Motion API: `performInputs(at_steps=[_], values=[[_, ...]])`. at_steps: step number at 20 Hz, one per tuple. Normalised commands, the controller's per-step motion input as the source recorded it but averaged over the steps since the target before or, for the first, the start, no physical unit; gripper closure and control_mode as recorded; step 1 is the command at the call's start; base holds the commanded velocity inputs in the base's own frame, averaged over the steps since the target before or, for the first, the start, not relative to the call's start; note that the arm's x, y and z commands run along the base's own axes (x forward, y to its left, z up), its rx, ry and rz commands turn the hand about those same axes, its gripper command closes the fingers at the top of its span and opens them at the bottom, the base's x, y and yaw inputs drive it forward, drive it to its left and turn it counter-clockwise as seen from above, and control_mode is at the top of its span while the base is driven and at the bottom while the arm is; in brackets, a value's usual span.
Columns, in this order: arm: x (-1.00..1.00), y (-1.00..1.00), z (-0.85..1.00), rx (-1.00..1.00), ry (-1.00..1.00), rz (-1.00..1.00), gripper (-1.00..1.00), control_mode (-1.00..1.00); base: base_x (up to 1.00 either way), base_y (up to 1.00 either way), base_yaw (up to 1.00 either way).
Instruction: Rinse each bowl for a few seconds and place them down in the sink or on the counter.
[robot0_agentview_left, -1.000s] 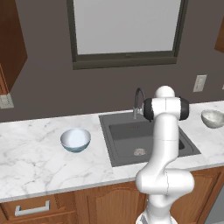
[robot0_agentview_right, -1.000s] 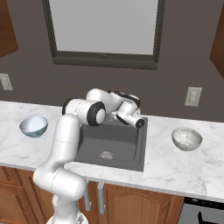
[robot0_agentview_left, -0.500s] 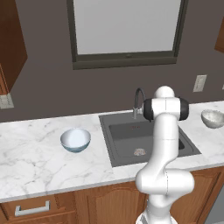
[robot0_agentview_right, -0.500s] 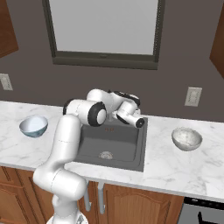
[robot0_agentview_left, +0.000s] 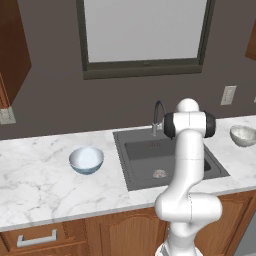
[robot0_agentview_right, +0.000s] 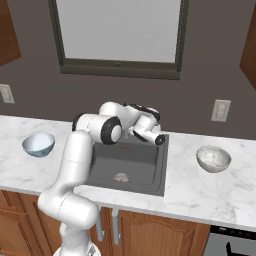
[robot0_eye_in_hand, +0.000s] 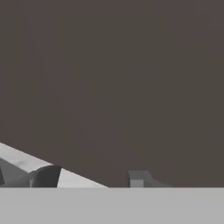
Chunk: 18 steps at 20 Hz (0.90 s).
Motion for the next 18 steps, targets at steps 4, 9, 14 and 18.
performInputs(at_steps=[4, 9, 14, 18], values=[[-0.02, -0.25, -0.19, 0.01, 0.00, -0.03, 1.00, -1.00, 0.00, 0.00, 0.00], [-0.08, -0.37, -0.18, 0.03, 0.01, -0.06, 1.00, -1.00, 0.00, 0.00, 0.00], [-0.05, -0.42, -0.21, 0.04, 0.03, -0.07, 1.00, -1.00, 0.00, 0.00, 0.00], [-0.01, -0.47, -0.19, 0.05, 0.04, -0.07, 1.00, -1.00, 0.00, 0.00, 0.00]])
